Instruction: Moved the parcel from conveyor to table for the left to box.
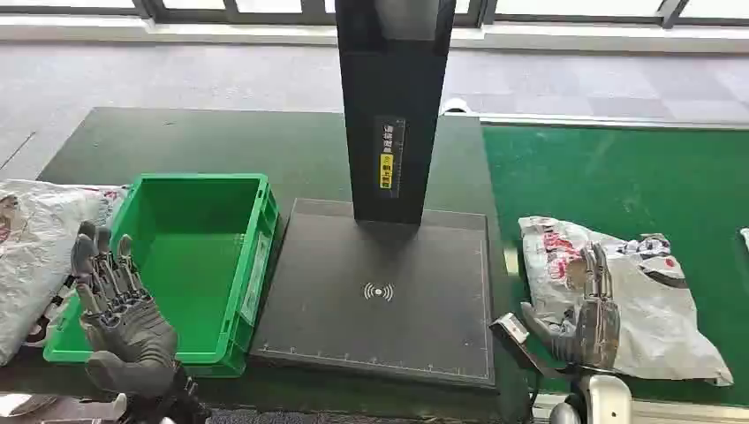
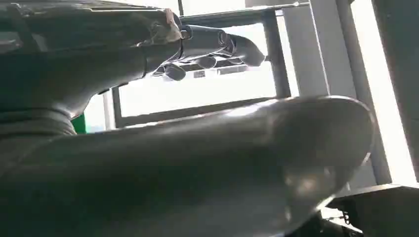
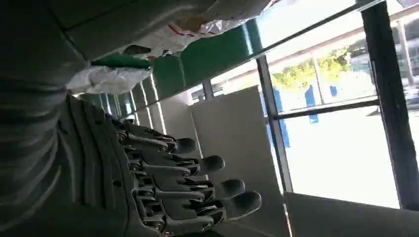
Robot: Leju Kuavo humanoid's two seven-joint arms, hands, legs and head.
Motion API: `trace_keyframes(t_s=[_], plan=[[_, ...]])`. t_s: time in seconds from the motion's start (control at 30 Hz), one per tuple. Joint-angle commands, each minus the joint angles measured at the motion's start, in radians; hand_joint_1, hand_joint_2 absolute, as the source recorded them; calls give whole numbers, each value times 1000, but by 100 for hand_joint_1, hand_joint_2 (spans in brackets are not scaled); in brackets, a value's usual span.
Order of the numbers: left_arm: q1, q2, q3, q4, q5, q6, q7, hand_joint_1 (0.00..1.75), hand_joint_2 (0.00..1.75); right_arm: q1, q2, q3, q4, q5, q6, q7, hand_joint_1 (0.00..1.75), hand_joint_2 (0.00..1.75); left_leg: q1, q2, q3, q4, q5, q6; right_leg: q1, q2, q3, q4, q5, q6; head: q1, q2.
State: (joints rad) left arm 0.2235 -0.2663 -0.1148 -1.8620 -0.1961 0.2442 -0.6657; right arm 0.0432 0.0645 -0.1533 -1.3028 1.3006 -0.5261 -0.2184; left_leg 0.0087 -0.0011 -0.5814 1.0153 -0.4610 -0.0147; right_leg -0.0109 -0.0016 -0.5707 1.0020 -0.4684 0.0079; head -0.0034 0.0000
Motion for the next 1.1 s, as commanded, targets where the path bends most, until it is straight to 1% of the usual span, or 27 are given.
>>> trace_keyframes(t_s=[0.03,0.07,0.17,0.27,0.37,0.4,0.43,0.47,0.57,0.6,0.63,0.67,0.73,0.83,0.87,0.9,0.93,0.97,1.1], plan=[[-13,29,8,65,7,-1,-32,0,0,-223,-227,-148,567,101,-43,183,0,175,0,0,4,-3,1,1,0,1,4,-5,2,1,0,0],[-13,32,5,71,8,-4,-32,0,0,-227,-240,-160,589,95,-21,189,0,175,-1,0,3,-2,1,1,-1,0,3,-3,1,1,0,0],[-19,36,-4,96,7,-16,-32,0,0,-192,-286,-240,619,43,27,203,0,175,-1,-5,2,-4,3,3,-2,-5,5,-6,2,2,0,0],[-36,34,-14,119,8,-23,-32,0,0,-180,-310,-284,656,32,69,213,0,175,-4,-6,2,-3,3,3,-5,-6,5,-6,3,4,0,0],[-53,34,-19,138,4,-29,-32,0,0,-161,-315,-318,670,28,71,212,0,175,-4,-8,2,-3,3,4,-4,-7,5,-6,3,4,0,0],[-53,34,-19,138,4,-29,-32,0,0,-161,-315,-318,670,28,71,212,0,175,-4,-6,1,-2,2,3,-4,-5,4,-5,3,4,0,0],[-53,34,-19,138,4,-29,-32,0,0,-161,-315,-318,670,28,71,212,0,175,-4,-8,2,-3,2,3,-4,-6,4,-6,3,3,0,0],[-53,34,-19,138,4,-29,-32,0,0,-161,-315,-318,670,28,71,212,0,175,-4,-5,1,-1,1,4,-4,-4,2,-4,2,4,0,0],[-60,35,-15,145,3,-35,-32,0,0,-152,-310,-344,659,28,90,219,0,175,-4,-4,0,-1,1,4,-4,-3,1,-4,3,4,0,0],[-62,35,-13,148,-1,-32,-32,0,0,-155,-321,-350,683,40,139,233,0,175,-4,-4,1,-2,2,4,-4,-3,1,-4,3,4,0,0],[-62,35,-13,148,-1,-32,-32,0,0,-155,-321,-350,683,40,139,233,0,175,-4,-5,1,-3,2,4,-4,-4,2,-5,3,3,0,0],[-58,37,-13,145,0,-34,-32,0,0,-160,-329,-357,713,43,164,232,0,175,-4,-4,0,-2,2,4,-4,-3,1,-4,3,4,0,0],[-55,38,-9,142,0,-38,-32,0,0,-163,-316,-366,740,40,155,203,0,175,-4,-4,1,-2,1,4,-4,-2,1,-4,3,4,0,0],[-66,40,-11,158,-2,-59,-32,0,0,-165,-268,-371,770,26,156,142,0,175,-3,-2,2,-3,2,4,-4,-1,2,-6,4,3,0,0],[-76,42,-14,172,-2,-71,-32,0,0,-165,-253,-369,782,30,175,131,0,175,-3,-2,1,-2,1,4,-4,0,2,-4,3,3,0,0],[-91,43,-17,191,-4,-72,-32,0,0,-166,-234,-369,786,26,163,116,0,175,-2,-2,1,-2,1,3,-3,0,2,-4,3,3,0,0],[-93,43,-17,193,-4,-72,-32,0,0,-168,-230,-367,787,28,159,117,63,175,-3,-2,2,-3,2,3,-3,0,2,-5,4,3,0,0],[-102,48,-23,203,-5,-63,-32,0,0,-185,-207,-370,799,6,145,75,94,175,-2,-2,1,-2,1,3,-3,0,2,-4,3,3,0,0],[-102,49,-24,203,-4,-62,-32,0,0,-192,-198,-366,802,7,146,77,94,175,-2,0,2,-3,2,3,-3,2,2,-5,4,3,0,0]])
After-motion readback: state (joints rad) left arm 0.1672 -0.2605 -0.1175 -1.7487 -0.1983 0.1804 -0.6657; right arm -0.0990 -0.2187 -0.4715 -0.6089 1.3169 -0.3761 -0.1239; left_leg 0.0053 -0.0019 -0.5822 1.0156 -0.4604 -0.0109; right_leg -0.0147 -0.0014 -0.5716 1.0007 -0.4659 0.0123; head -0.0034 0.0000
